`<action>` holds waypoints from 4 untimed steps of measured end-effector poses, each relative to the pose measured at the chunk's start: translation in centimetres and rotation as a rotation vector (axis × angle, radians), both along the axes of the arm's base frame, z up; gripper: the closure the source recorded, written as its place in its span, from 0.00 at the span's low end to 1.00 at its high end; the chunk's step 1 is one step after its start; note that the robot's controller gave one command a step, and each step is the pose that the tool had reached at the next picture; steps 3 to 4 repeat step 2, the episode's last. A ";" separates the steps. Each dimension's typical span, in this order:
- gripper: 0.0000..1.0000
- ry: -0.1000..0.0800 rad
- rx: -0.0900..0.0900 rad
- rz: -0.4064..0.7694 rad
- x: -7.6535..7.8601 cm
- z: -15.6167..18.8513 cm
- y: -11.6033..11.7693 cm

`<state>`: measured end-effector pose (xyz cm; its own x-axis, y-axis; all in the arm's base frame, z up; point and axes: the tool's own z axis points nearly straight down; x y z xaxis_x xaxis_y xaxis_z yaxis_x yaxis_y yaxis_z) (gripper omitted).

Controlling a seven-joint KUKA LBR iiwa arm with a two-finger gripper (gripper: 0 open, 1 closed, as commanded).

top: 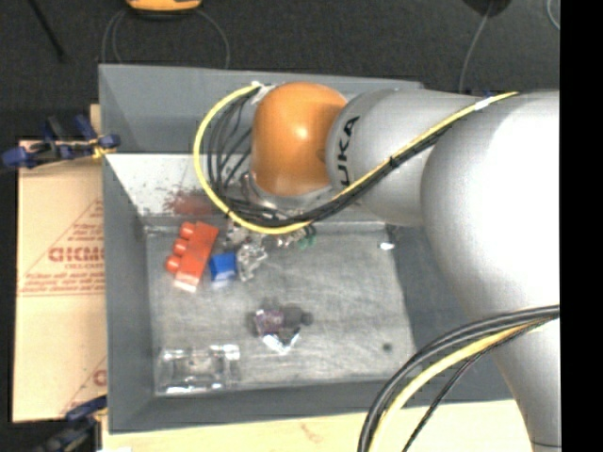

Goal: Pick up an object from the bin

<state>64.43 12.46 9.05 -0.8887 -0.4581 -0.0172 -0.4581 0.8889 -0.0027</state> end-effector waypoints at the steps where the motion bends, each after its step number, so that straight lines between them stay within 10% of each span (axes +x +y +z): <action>1: 1.00 0.009 -0.002 -0.002 0.2 1.2 0.0; 4: 1.00 0.010 -0.001 -0.005 0.4 1.7 0.0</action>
Offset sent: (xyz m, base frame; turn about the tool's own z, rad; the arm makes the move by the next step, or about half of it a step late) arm 0.0002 0.0002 0.0101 0.0000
